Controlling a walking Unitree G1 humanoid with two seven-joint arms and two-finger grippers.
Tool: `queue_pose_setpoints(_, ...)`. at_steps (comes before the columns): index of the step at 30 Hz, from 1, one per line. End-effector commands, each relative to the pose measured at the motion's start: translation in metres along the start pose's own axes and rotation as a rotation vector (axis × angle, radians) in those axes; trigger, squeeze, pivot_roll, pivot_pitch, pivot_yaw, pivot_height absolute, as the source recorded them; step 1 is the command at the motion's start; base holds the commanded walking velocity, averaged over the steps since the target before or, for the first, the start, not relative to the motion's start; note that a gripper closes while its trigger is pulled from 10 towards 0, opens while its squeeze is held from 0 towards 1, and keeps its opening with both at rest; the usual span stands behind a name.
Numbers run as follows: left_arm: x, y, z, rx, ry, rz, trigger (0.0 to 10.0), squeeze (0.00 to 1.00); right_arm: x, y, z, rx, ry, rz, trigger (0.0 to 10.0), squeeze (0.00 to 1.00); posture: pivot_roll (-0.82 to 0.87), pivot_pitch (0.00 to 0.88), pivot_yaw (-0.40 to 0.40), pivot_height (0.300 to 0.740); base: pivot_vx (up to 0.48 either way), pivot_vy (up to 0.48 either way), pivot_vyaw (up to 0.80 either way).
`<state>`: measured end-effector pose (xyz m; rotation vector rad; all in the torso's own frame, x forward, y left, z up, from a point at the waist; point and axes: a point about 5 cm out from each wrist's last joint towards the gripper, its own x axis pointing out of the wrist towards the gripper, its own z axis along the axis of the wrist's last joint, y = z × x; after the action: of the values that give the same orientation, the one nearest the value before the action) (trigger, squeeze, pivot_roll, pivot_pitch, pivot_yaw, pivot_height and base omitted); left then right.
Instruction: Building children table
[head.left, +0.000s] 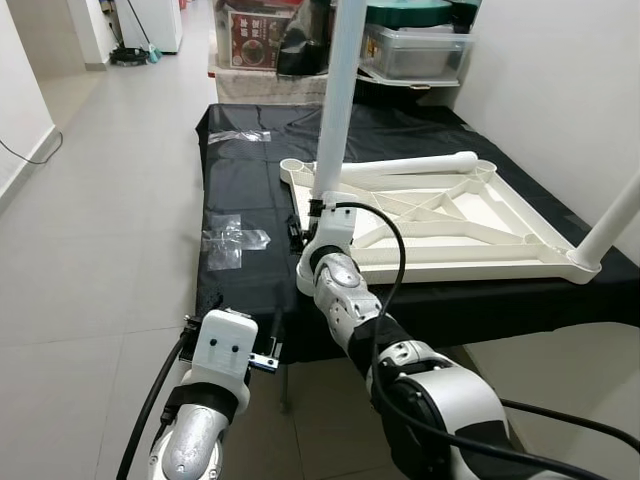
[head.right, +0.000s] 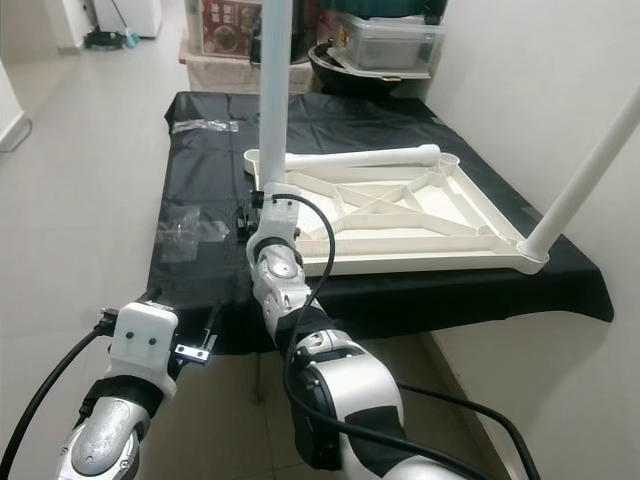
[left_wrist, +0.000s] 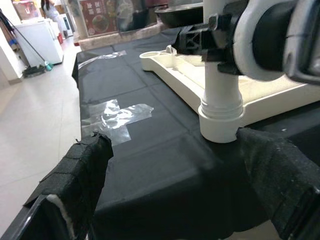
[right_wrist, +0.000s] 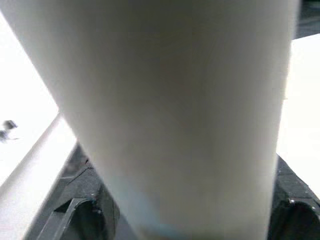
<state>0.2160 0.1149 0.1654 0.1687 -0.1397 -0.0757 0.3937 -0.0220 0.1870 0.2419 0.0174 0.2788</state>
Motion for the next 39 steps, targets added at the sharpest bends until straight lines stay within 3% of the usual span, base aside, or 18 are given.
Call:
queue_pose_setpoints(1, 0.001, -0.002, -0.002, 0.002, 0.006, -0.013, 10.0, 0.00, 0.003, 0.012, 0.013, 0.001, -0.014, 0.219, 10.0, 0.00, 0.08, 0.063, -0.101, 0.740, 0.000, 0.000, 0.00)
queue_pose_setpoints(3, 0.001, -0.002, -0.002, 0.002, 0.006, -0.013, 10.0, 0.00, 0.003, 0.012, 0.013, 0.001, -0.014, 0.219, 10.0, 0.00, 0.08, 0.063, -0.101, 0.740, 0.000, 0.000, 0.00)
queue_pose_setpoints(7, 0.002, -0.002, -0.001, 0.002, 0.001, -0.015, 10.0, 0.00, 0.000, 0.011, 0.020, -0.018, 0.070, 0.570, 10.0, 0.00, 0.08, 0.060, -0.103, 0.740, 0.000, 0.000, 0.00)
queue_pose_setpoints(9, 0.002, -0.002, -0.001, 0.002, 0.001, -0.015, 10.0, 0.00, 0.000, 0.011, 0.020, -0.018, 0.070, 0.570, 10.0, 0.00, 0.08, 0.060, -0.103, 0.740, 0.000, 0.000, 0.00)
queue_pose_setpoints(10, 0.002, -0.003, -0.001, 0.001, 0.000, -0.018, 10.0, 0.00, -0.004, 0.011, 0.019, -0.042, 0.114, 0.700, 10.0, 0.00, 0.08, 0.060, -0.103, 0.740, 0.000, 0.000, 0.00)
queue_pose_setpoints(11, 0.002, -0.003, -0.001, 0.001, 0.000, -0.018, 10.0, 0.00, -0.004, 0.011, 0.019, -0.042, 0.114, 0.700, 10.0, 0.00, 0.08, 0.060, -0.103, 0.740, 0.000, 0.000, 0.00)
queue_pose_setpoints(14, 0.003, -0.004, -0.001, 0.000, -0.002, -0.021, 10.0, 0.00, -0.014, 0.017, 0.011, -0.141, 0.218, 0.932, 10.0, 0.00, 0.08, 0.049, -0.097, 0.740, 0.000, 0.000, 0.00)
queue_pose_setpoints(18, 0.003, -0.004, -0.001, 0.001, -0.003, -0.019, 10.0, 0.00, -0.021, 0.026, -0.002, -0.221, 0.306, 1.068, 10.0, 0.00, 0.09, 0.043, -0.104, 0.740, 0.000, 0.000, 0.00)
queue_pose_setpoints(19, 0.003, -0.004, -0.001, 0.003, -0.002, -0.018, 10.0, 0.00, -0.023, 0.031, -0.006, -0.260, 0.320, 1.084, 8.0, 0.00, 0.09, 0.041, -0.106, 0.740, 0.000, 0.000, 0.00)
queue_pose_setpoints(20, 0.003, -0.004, -0.001, 0.003, -0.002, -0.018, 10.0, 0.00, -0.023, 0.031, -0.006, -0.260, 0.320, 1.084, 8.0, 0.00, 0.09, 0.041, -0.106, 0.740, 0.000, 0.000, 0.00)
queue_pose_setpoints(21, 0.003, -0.004, 0.000, 0.004, -0.003, -0.016, 10.0, 0.00, -0.022, 0.035, -0.009, -0.283, 0.322, 1.064, 0.0, 0.00, 0.09, 0.040, -0.108, 0.740, 0.000, 0.000, 0.00)
queue_pose_setpoints(25, 0.002, -0.004, 0.000, 0.004, -0.004, -0.014, 10.0, 0.00, -0.022, 0.038, -0.010, -0.283, 0.307, 1.042, 0.0, 0.00, 0.09, 0.039, -0.109, 0.740, 0.000, 0.000, 0.00)
queue_pose_setpoints(28, 0.002, -0.004, 0.000, 0.004, -0.004, -0.012, 10.0, 0.00, -0.013, 0.039, -0.007, -0.282, 0.248, 0.865, 0.0, 0.00, 0.09, 0.037, -0.108, 0.740, 0.000, 0.000, 0.00)
queue_pose_setpoints(30, 0.002, -0.005, 0.000, 0.002, -0.004, -0.012, 10.0, 0.00, -0.004, 0.028, -0.002, -0.271, 0.194, 0.598, 0.0, 0.00, 0.09, 0.037, -0.108, 0.740, 0.000, 0.000, 0.00)
queue_pose_setpoints(31, 0.002, -0.005, 0.000, 0.002, -0.004, -0.012, 10.0, 0.00, -0.004, 0.028, -0.002, -0.271, 0.194, 0.598, 0.0, 0.00, 0.09, 0.037, -0.108, 0.740, 0.000, 0.000, 0.00)
queue_pose_setpoints(33, 0.001, -0.005, -0.001, 0.002, -0.003, -0.016, 10.0, 0.00, 0.003, 0.004, 0.003, -0.232, 0.155, 0.274, 0.0, 0.00, 0.08, 0.033, -0.105, 0.740, 0.000, 0.000, 0.00)
queue_pose_setpoints(37, 0.001, -0.005, -0.001, 0.001, -0.002, -0.017, 10.0, 0.00, 0.004, -0.007, 0.002, -0.194, 0.152, 0.148, 0.0, 0.00, 0.08, 0.031, -0.101, 0.740, 0.000, 0.000, 0.00)
queue_pose_setpoints(39, 0.001, -0.006, -0.002, -0.001, -0.001, -0.020, 10.0, 0.00, -0.002, -0.038, -0.008, -0.093, 0.150, -0.199, 0.0, 0.00, 0.08, 0.031, -0.101, 0.740, 0.000, 0.000, 0.00)
